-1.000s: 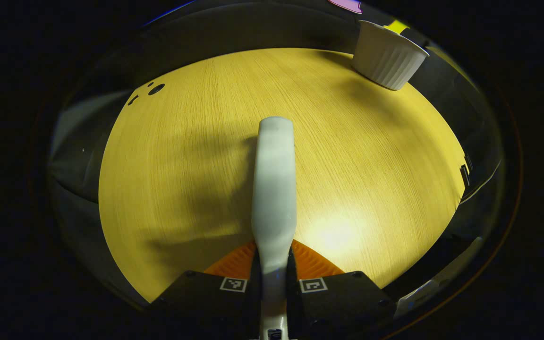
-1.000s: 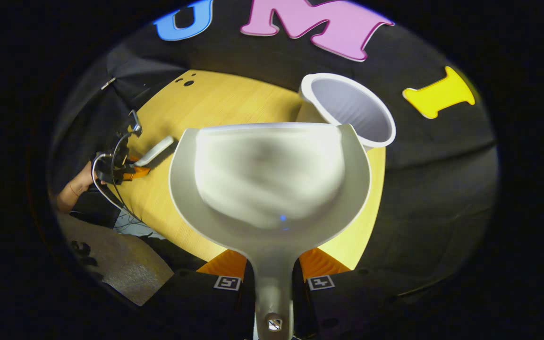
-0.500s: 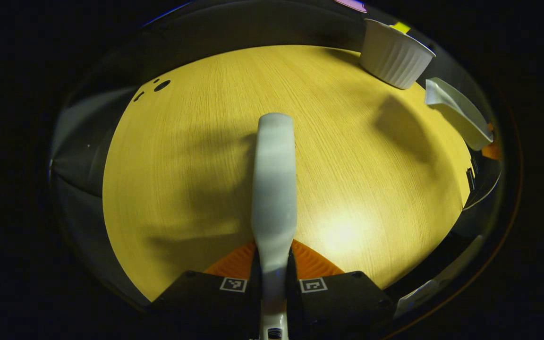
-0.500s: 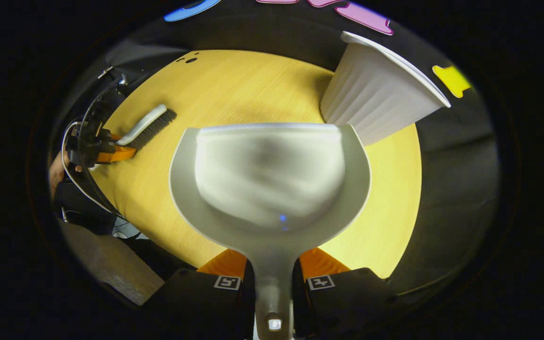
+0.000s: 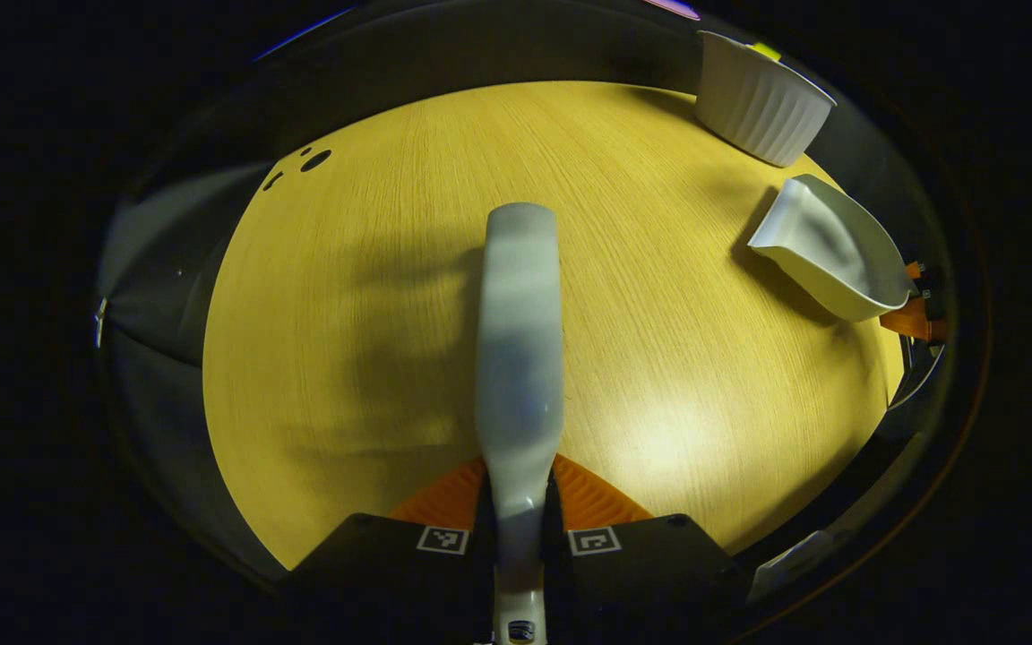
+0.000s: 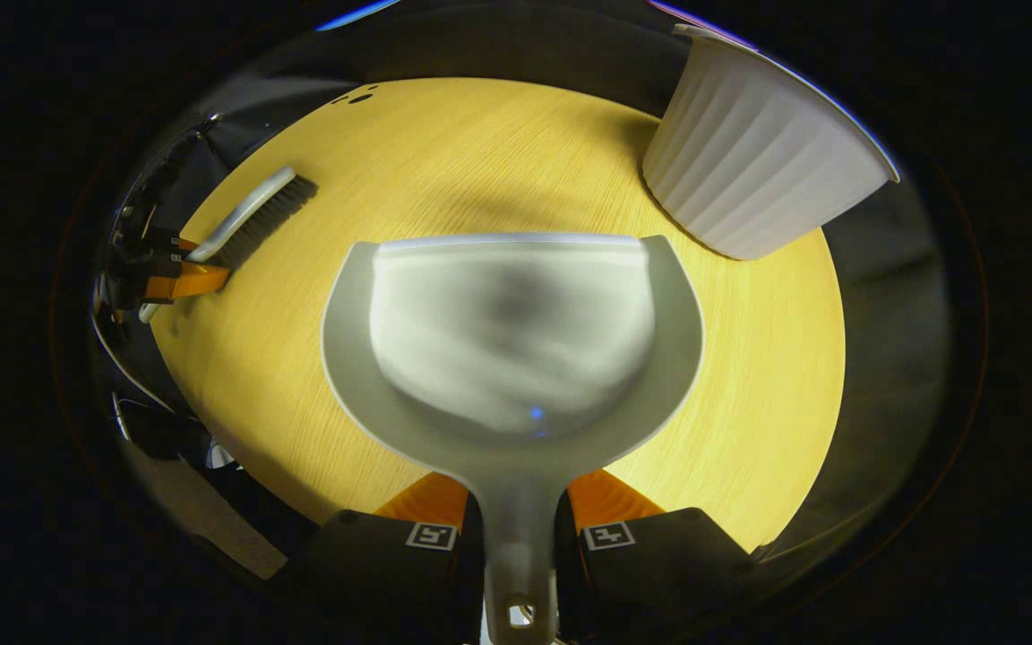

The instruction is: Pick up the small broom and dustpan from the desktop, sweep the trash into the dustpan with the broom, and then empty the trash into the garbage bin.

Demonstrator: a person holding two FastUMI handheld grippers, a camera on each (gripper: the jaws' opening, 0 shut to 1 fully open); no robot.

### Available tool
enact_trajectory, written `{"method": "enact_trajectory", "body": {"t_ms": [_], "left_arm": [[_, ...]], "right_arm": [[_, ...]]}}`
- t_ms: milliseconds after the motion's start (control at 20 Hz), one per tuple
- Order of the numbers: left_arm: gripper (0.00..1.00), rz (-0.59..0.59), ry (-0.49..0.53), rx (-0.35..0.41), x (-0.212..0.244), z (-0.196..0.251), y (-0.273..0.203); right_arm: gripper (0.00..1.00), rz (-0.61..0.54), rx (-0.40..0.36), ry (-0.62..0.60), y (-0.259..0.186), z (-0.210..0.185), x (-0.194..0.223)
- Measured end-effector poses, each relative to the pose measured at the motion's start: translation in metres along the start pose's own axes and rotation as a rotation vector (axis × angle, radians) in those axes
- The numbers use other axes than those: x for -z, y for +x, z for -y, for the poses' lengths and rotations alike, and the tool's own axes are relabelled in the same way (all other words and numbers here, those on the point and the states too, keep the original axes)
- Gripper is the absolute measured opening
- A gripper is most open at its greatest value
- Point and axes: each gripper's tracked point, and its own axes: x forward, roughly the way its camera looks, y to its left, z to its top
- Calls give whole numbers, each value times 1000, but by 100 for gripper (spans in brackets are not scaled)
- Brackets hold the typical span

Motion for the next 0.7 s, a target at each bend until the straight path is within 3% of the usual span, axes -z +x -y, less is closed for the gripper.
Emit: {"method": "enact_trajectory", "body": {"t_ms": [250, 400, 450, 700], "left_arm": [[27, -15, -10, -30, 1, 0, -1], [27, -23, -13, -42, 1, -1, 0], [28, -27, -12, -44, 2, -1, 0], [29, -36, -1, -54, 1, 0, -2]], "right_arm": [[39, 5, -31, 56, 18, -3, 5], [33, 11, -29, 50, 20, -4, 5], [37, 10, -31, 55, 20, -3, 7], [38, -13, -46, 69, 32, -8, 13]]}}
